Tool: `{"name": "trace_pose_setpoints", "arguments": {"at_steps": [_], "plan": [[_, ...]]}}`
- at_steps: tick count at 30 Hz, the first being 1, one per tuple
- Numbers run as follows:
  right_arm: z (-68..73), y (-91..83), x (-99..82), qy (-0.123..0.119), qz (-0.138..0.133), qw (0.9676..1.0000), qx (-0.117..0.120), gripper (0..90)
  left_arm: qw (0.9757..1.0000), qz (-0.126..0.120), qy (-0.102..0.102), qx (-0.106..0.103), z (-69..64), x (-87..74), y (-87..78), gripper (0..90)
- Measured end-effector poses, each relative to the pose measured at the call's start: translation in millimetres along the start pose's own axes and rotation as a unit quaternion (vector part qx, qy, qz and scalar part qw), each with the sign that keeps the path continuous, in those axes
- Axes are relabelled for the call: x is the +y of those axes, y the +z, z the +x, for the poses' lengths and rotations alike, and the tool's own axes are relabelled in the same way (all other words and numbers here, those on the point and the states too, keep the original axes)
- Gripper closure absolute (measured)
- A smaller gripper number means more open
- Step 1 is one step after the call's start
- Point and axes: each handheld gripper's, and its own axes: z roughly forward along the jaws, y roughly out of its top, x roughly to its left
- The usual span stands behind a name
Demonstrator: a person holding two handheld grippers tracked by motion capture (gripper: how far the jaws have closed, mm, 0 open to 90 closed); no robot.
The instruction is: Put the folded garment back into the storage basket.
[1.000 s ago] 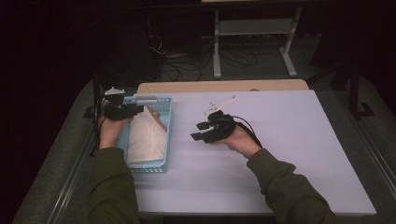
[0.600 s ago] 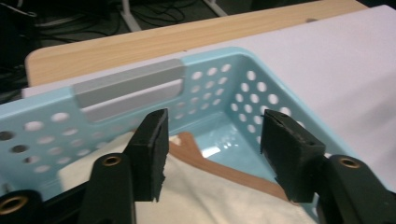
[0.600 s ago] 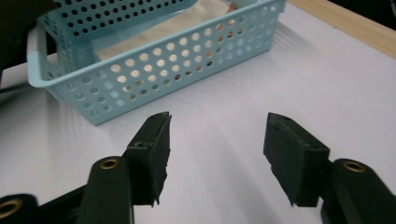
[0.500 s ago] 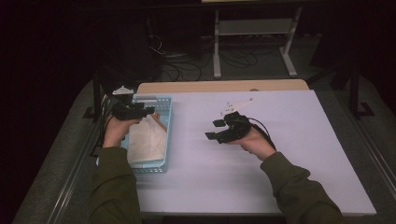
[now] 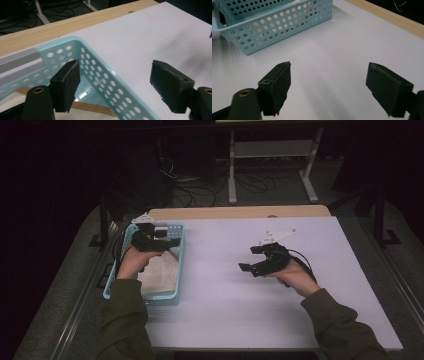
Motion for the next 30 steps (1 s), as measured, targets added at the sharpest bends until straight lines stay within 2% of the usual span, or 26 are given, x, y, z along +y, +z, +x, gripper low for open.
{"name": "trace_pose_setpoints", "arguments": {"at_steps": [6,12,15,20,25,30], "plan": [[-8.6,-15.2,-14.3,0.002,0.005,1.0000,-0.004,13.4,0.9996,-0.001,0.021,-0.018,-22.4,-1.3,0.7,18.1],[-14.3,-31.1,-27.8,0.010,0.002,0.9997,-0.020,12.5,0.9987,-0.003,0.036,-0.035,-43.8,-5.8,-0.4,13.8],[-14.8,-39.7,-33.3,0.009,0.005,0.9996,-0.027,9.0,0.9981,0.000,0.048,-0.040,-53.5,-9.6,-1.9,12.7],[-15.1,-55.4,-42.9,0.014,0.009,0.9991,-0.038,4.6,0.9971,-0.003,0.056,-0.052,-65.4,-15.2,-5.6,9.0],[-15.4,-69.2,-51.0,0.015,0.003,0.9991,-0.039,2.5,0.9960,-0.004,0.073,-0.050,-75.9,-19.3,-9.3,3.7],[-16.9,-81.6,-59.6,0.014,-0.001,0.9992,-0.037,1.3,0.9960,-0.014,0.074,-0.048,-79.1,-23.9,-15.7,0.7]]}}
